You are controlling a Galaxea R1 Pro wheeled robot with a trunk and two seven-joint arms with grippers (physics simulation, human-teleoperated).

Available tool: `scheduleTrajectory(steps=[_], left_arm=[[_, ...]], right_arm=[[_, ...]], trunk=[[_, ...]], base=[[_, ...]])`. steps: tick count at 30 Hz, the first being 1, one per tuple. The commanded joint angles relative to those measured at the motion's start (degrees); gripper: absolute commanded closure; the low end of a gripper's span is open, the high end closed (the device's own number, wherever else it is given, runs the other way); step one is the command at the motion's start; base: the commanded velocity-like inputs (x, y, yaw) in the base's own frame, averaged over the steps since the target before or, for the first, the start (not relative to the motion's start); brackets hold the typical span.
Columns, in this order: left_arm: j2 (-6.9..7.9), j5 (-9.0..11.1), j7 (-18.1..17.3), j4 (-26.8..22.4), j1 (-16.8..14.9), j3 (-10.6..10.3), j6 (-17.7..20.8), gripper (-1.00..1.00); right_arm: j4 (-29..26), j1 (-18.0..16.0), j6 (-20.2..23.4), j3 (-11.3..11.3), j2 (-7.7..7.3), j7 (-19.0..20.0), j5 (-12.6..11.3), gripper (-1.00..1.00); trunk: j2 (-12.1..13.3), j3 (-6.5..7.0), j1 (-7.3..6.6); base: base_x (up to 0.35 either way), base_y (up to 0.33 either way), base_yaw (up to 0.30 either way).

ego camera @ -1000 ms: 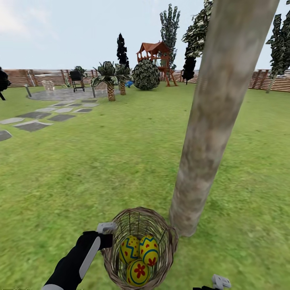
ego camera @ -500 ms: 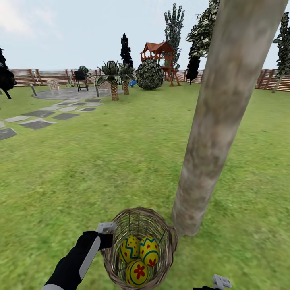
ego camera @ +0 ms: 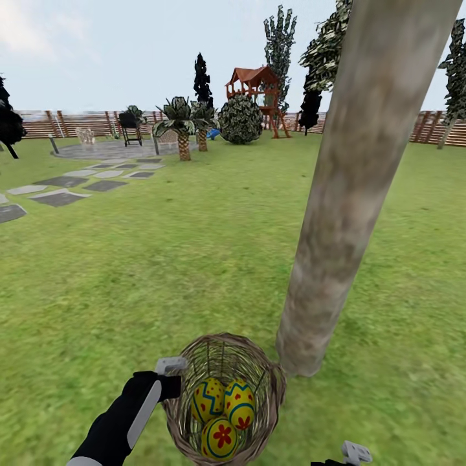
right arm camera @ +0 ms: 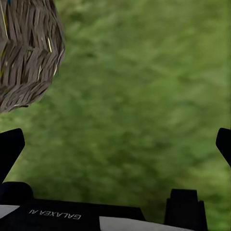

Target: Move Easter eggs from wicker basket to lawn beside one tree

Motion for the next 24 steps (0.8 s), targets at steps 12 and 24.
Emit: scheduleTrajectory(steps=[12,24], left_arm=[[0.05,0.95,0.50,-0.01,-0.04,-0.10,0.09,1.00],[0.19,0.95,0.53,-0.01,-0.04,0.07,0.11,1.00]], right_arm=[[-0.10,-0.01,0.45,-0.48,-0.07,0.28,0.14,-1.00],[-0.11,-0.01,0.45,-0.48,-0.07,0.28,0.21,-1.00]], trunk=[[-4.85,-2.21,2.64],[-9.27,-4.18,5.05]], base=[[0.000,0.000,0.000],[0.000,0.000,0.000]])
